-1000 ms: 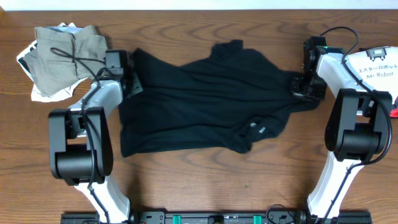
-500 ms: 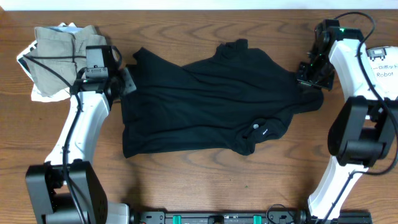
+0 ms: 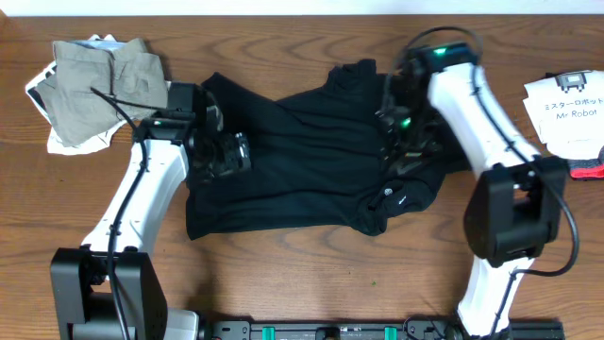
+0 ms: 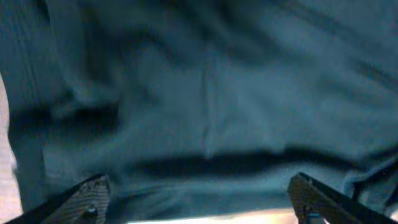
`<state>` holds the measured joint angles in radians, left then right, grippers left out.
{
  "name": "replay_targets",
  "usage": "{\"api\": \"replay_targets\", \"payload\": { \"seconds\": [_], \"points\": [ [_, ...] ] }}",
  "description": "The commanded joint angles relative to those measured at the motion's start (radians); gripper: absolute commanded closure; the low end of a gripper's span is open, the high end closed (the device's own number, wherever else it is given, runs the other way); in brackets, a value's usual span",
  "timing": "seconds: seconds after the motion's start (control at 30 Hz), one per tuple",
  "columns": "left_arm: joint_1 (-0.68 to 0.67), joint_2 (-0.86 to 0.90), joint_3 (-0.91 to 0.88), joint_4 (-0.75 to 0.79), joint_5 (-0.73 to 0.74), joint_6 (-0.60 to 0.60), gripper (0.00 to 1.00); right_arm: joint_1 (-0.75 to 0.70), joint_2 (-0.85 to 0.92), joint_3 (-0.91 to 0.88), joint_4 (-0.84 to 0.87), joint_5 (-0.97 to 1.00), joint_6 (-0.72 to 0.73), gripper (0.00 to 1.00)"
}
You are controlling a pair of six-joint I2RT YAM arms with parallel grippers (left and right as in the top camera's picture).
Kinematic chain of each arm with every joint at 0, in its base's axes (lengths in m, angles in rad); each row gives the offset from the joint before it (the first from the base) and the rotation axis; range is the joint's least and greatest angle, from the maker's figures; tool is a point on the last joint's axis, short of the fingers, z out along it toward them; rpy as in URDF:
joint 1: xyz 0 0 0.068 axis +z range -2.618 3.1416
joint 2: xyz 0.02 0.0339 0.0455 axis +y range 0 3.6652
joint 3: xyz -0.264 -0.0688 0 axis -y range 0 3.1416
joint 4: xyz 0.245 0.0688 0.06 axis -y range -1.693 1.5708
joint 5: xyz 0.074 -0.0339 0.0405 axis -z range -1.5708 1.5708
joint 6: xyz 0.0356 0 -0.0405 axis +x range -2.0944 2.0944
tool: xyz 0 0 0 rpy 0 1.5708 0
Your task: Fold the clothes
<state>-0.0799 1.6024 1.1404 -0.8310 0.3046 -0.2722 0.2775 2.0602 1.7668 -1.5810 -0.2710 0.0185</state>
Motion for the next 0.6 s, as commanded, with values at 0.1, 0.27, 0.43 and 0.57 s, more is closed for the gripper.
{"api": "replay_targets", "payload": {
  "seconds": [0.1,0.27,0.43,0.57],
  "points": [
    [0.0,-0.003,-0.002,-0.089,-0.011,0.005,0.02,0.111,-0.007,-0.008,-0.034,0.114,0.052,0.26],
    [0.02,-0.003,-0.002,-0.126,-0.136,-0.108,0.02,0.15,-0.007,-0.011,-0.059,0.2,0.19,0.23],
    [0.047,-0.003,-0.002,-0.142,-0.133,-0.083,0.02,0.156,-0.007,-0.067,-0.045,0.2,0.262,0.29],
    [0.049,-0.003,-0.006,-0.129,-0.134,-0.036,0.02,0.156,-0.007,-0.167,0.019,0.195,0.289,0.31]
  ]
}}
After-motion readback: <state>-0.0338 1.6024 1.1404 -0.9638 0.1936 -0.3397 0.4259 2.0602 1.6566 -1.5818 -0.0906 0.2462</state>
